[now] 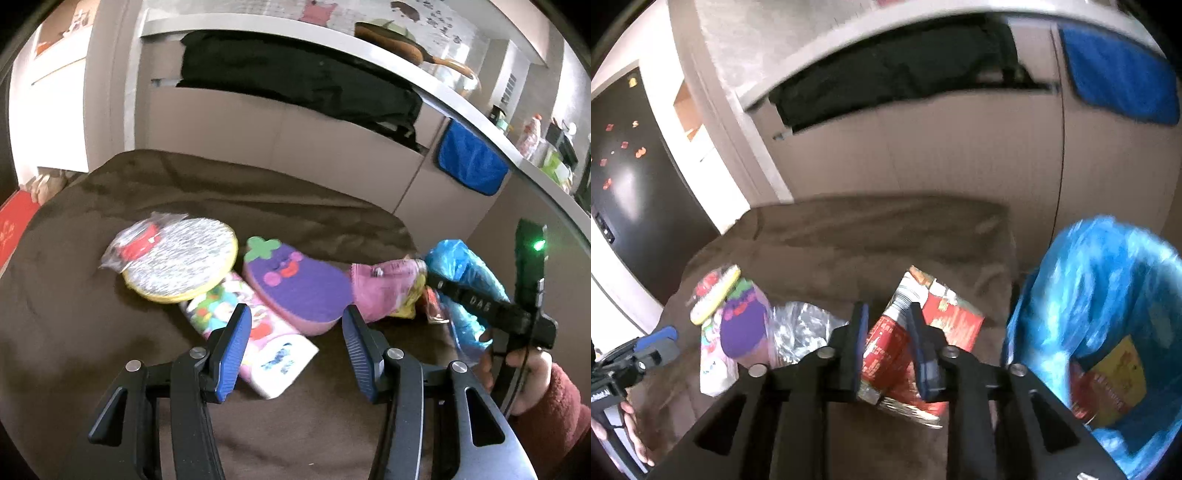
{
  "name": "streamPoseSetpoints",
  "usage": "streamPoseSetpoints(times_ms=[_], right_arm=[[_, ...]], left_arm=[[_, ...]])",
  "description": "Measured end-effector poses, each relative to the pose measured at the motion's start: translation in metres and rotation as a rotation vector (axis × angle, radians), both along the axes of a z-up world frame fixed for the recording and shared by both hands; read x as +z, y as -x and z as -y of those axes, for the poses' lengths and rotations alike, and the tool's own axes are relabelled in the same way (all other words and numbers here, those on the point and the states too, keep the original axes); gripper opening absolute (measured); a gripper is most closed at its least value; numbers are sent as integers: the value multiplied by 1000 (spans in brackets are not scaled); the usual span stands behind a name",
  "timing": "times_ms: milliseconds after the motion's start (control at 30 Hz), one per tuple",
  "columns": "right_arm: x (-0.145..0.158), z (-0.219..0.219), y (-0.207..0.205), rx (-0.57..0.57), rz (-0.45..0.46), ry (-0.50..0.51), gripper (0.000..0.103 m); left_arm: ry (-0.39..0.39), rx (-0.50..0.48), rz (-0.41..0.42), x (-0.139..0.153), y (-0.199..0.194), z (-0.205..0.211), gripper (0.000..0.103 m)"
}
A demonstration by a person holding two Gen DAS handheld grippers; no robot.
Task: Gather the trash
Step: 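Grasp the red snack packet with the right tool while the left tool approaches the chip bag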
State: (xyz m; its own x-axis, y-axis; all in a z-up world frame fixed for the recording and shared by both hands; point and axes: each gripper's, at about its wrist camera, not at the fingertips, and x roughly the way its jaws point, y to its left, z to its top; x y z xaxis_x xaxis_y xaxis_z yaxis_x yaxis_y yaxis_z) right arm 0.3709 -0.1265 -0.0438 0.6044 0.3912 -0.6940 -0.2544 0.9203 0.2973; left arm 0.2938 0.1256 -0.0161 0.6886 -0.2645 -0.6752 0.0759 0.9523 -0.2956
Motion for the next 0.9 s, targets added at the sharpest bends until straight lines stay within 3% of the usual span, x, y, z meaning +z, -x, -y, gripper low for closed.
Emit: streamPoseSetpoints(times_ms=[67, 300, 400, 500, 533, 600, 900], right_arm=[[-20, -5, 0, 2, -71, 25, 23], [-26, -5, 6, -11, -62, 17, 27], [-25, -16, 6, 37, -48, 104, 27], [-24, -27, 13, 90, -39, 118, 16], [-25, -30, 17, 114, -35, 121, 8], [-27, -39, 29, 158, -23, 131, 8], [-30, -54, 73, 276, -67, 24, 7]], left_arm=[[16, 13, -10, -4, 0, -7, 52], [50, 4, -36, -12, -4, -10, 52], [67, -9, -37, -12, -5, -8, 52], [86, -38, -41, -10, -3, -3, 52], [88, -49, -41, -9, -2, -1, 52], [91, -76, -40, -7, -1, 3, 52], [134, -141, -47, 5, 4, 23, 52]])
